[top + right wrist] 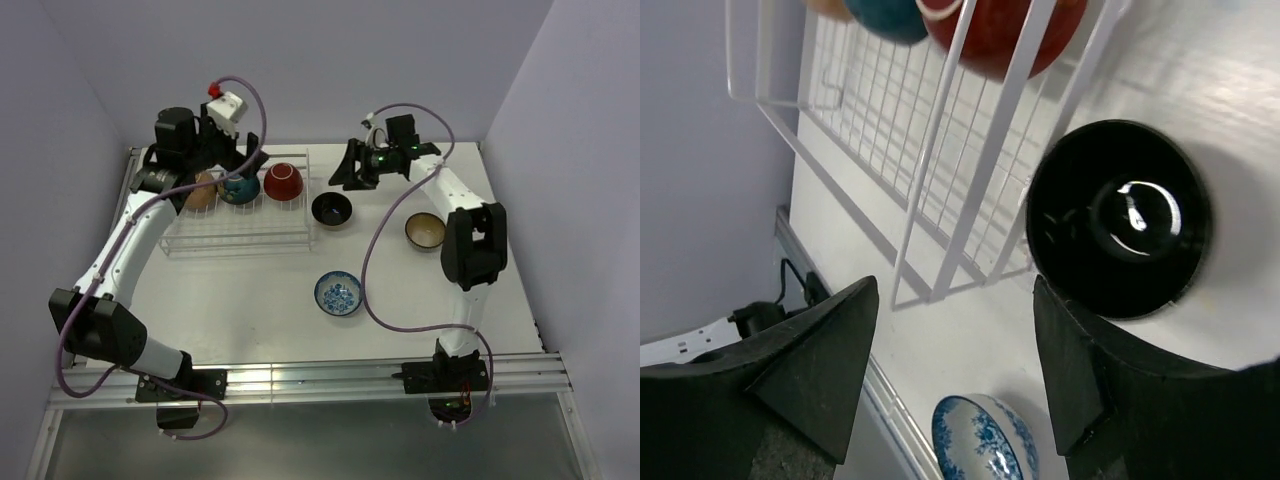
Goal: Load the bowls into the dish rack
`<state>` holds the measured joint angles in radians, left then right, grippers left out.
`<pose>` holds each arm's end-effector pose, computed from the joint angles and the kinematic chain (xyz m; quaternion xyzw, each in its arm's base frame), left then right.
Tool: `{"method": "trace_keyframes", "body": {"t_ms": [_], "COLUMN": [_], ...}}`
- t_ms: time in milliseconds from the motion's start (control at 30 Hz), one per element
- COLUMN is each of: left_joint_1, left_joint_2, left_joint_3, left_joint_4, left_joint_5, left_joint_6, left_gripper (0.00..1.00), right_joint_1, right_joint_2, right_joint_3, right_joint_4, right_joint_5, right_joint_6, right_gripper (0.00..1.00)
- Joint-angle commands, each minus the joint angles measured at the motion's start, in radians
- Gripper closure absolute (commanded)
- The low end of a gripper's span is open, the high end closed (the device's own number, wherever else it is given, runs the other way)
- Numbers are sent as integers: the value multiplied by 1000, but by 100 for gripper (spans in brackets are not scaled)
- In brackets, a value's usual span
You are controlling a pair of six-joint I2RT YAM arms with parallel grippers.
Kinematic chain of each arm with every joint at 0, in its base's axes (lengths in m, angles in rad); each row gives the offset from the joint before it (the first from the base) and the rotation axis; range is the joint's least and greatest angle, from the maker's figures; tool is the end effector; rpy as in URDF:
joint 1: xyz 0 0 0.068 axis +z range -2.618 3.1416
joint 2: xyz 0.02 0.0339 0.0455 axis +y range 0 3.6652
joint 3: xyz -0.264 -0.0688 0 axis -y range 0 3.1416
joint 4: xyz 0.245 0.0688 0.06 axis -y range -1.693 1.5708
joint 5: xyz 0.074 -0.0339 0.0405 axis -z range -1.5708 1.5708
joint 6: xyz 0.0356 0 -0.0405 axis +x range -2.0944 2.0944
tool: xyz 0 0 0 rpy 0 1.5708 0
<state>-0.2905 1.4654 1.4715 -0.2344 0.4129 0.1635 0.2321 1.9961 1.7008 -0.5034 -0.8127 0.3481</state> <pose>0.3223 -0.1113 0.4134 0.2967 0.7181 -0.1988 0.5973 0.4315 0.1285 0.2695 -0.0992 0.8582 0.4498 0.2267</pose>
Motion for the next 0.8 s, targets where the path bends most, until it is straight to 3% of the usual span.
{"method": "trace_keyframes", "body": {"t_ms": [0, 133, 233, 300, 533, 767], "left_joint_1": [108, 195, 284, 346, 458, 547], "left_joint_2": [24, 85, 87, 79, 10, -62], "left_joint_3": [105, 196, 184, 167, 66, -32], "left_joint_4": [-127, -311, -329, -336, -313, -347], "left_joint_5": [52, 175, 349, 386, 331, 282], "left_joint_6": [-137, -202, -229, -242, -283, -230], "left_gripper": [0, 0, 0, 1, 1, 0], "right_joint_1": [-62, -129, -152, -152, -139, -70], "right_joint_2": [-112, -177, -212, -218, -125, -8], "right_joint_3": [-15, -33, -82, -107, -96, -26], "right_joint_4": [-30, -153, -190, -193, -164, -121], "right_joint_5": [-5, 88, 222, 277, 308, 331], "right_joint_6": [-59, -193, -311, -337, -308, -259], "right_gripper": [30, 31, 31, 31, 34, 36]}}
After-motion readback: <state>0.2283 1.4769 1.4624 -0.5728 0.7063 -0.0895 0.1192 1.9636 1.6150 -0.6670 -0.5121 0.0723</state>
